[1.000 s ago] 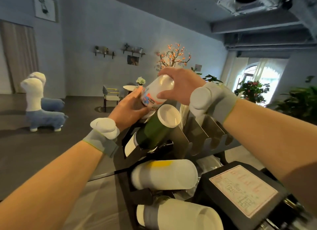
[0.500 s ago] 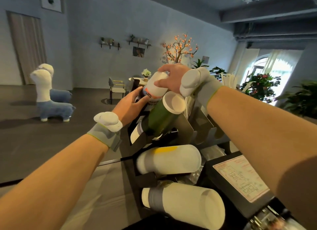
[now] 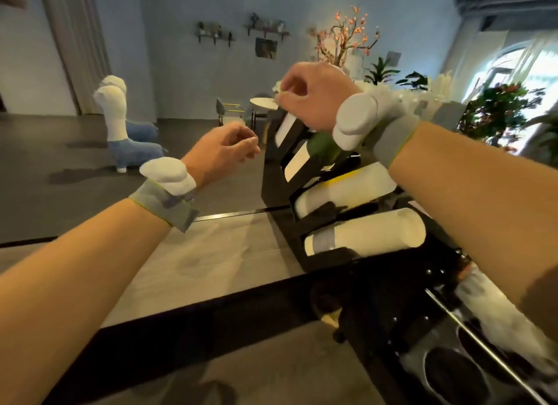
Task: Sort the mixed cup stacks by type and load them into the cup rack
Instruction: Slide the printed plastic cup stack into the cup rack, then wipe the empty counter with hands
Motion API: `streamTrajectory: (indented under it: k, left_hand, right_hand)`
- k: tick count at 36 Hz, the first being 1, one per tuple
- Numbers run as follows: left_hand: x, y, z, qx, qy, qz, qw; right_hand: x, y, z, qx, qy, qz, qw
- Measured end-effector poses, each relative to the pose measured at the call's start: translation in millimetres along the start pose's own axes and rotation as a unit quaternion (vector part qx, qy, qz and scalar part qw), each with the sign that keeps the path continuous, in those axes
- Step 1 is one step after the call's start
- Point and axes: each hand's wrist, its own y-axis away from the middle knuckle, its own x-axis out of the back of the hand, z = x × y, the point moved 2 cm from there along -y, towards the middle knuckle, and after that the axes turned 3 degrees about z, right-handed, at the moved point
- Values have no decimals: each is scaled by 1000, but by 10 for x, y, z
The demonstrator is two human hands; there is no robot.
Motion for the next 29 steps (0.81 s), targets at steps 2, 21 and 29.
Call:
streamTrajectory:
  k: [2, 21, 29]
  left_hand:
    - [143, 331, -104, 4, -16, -17, 1000]
    - [723, 3400, -2150, 266, -84, -190, 941]
    - [767, 4280, -2990, 375, -174, -140, 900]
  right_hand:
    - [-146, 310, -195, -6, -19, -10, 1000]
    - [-2477, 3115, -1098, -275, -187, -269, 904]
    - [-3432, 3717, -1391, -292, -188, -363, 865]
